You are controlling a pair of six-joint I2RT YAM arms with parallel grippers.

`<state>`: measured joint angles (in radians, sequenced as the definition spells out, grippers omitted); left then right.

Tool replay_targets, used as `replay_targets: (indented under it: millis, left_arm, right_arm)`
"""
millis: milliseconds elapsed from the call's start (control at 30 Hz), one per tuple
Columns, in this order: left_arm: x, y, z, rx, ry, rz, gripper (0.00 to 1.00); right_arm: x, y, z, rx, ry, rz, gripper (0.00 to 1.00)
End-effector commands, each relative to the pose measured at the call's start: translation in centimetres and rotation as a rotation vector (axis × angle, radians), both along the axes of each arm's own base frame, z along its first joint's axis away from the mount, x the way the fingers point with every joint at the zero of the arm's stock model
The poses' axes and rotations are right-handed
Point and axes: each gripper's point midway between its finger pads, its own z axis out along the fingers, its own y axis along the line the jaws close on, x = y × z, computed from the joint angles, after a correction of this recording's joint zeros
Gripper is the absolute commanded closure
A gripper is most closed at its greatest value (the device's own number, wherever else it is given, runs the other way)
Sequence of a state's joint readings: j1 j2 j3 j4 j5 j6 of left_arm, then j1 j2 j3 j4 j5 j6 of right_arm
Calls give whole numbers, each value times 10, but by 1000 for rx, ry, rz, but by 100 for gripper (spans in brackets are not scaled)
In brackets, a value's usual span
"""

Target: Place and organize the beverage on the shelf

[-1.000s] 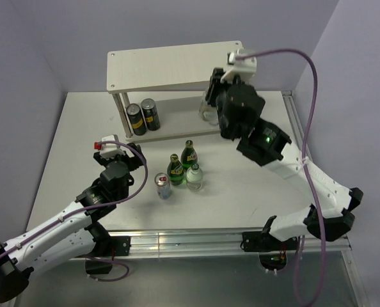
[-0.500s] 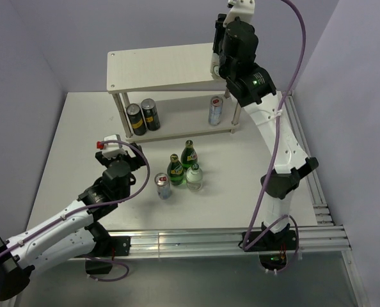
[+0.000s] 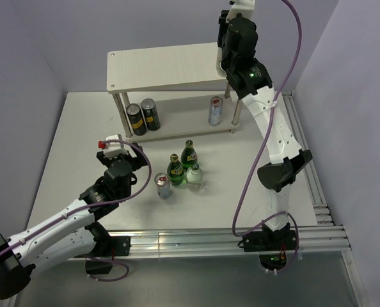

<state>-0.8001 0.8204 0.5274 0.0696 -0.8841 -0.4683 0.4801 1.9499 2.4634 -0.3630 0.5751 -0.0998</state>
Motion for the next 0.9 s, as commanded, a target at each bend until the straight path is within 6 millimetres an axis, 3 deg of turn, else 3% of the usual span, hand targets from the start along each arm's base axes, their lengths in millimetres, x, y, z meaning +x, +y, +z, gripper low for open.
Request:
replay_targets:
  millis: [0,133,267,467,500,600,667,733,767,867]
  left_arm:
    - [2,-4,6,-28,-21,-5,12]
    - [3,-3,6,-26,-21,-1,12]
    - [3,-4,6,-27,-23,-4,12]
    - [3,-4,6,-27,-23,-4,12]
    - [2,-4,7,-29,-25,-5,12]
    - [2,-3,7,-28,-24,-4,12]
    - [2,-3,8,-31,-27,-4,12]
    - [2,-3,8,-32,-28,-2,12]
    - [2,-3,8,-33,-29,-2,12]
    - [2,-2,7,-30,-26,-1,12]
  right_arm:
    - [-17,-22,82,112,-265,-7,100]
    - [-3,-26,71,111,-251,-23,100]
    - [12,-22,47,84,-210,-34,100]
    - [16,-17,28,83,-175,-4,100]
    - [15,-11,27,74,-171,29,96]
    - [15,-7,21,61,-150,49,79]
    - [16,-7,17,61,-137,49,50]
    - [15,-7,15,66,-135,50,14]
    - [14,-8,13,65,-130,51,2]
    - [11,-8,12,68,-129,58,0]
